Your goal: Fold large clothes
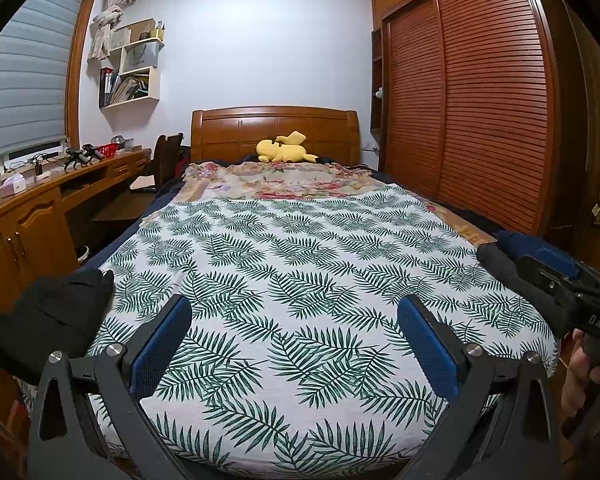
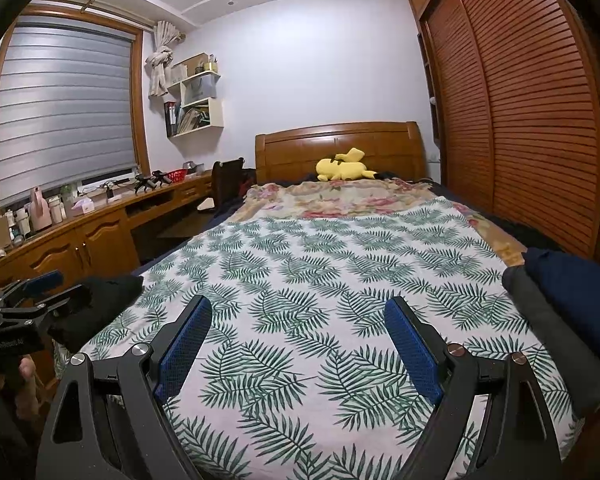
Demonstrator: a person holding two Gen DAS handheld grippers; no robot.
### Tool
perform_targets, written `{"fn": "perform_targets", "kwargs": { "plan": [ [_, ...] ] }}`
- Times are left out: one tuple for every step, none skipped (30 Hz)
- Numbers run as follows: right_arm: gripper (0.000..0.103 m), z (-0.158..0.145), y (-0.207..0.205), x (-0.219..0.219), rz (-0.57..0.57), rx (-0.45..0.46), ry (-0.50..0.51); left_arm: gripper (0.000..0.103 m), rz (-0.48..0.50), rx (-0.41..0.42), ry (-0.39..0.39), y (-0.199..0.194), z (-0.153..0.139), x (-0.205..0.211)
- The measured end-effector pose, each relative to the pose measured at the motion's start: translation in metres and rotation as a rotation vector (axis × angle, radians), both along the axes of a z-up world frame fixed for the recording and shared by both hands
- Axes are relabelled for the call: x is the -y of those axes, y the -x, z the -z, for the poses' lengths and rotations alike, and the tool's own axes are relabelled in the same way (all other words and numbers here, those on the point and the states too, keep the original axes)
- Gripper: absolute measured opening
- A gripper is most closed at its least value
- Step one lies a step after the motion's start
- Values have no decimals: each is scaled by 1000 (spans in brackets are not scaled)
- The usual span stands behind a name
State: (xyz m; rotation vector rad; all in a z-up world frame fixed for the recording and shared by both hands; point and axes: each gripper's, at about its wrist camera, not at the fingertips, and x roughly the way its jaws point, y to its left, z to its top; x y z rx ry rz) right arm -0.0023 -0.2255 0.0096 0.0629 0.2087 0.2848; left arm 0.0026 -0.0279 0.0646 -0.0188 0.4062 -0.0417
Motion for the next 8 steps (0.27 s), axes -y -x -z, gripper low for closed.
{"fn": "perform_targets", "kwargs": {
  "plan": [
    [89,0,0,0,1,-1,-1,103,0,0,-1,0,0,0],
    [89,1,0,1,2,-1,-2,103,1,1,-3,0,-1,0],
    [89,1,0,1,2,-1,-1,103,2,2,-3,0,-1,0],
    [89,1,0,1,3,-3,0,103,1,1,-1,0,0,-1],
    [89,2,-1,1,3,-5,0,103,1,2,0,0,-1,-1],
    [89,2,-1,0,3,-5,1,103,1,1,1,0,0,-1],
    [89,2,-2,0,4,-6,1,103,0,0,2,0,-1,0],
    [89,2,-2,1,3,-6,0,103,0,0,3,-1,-1,-2]
  ]
}}
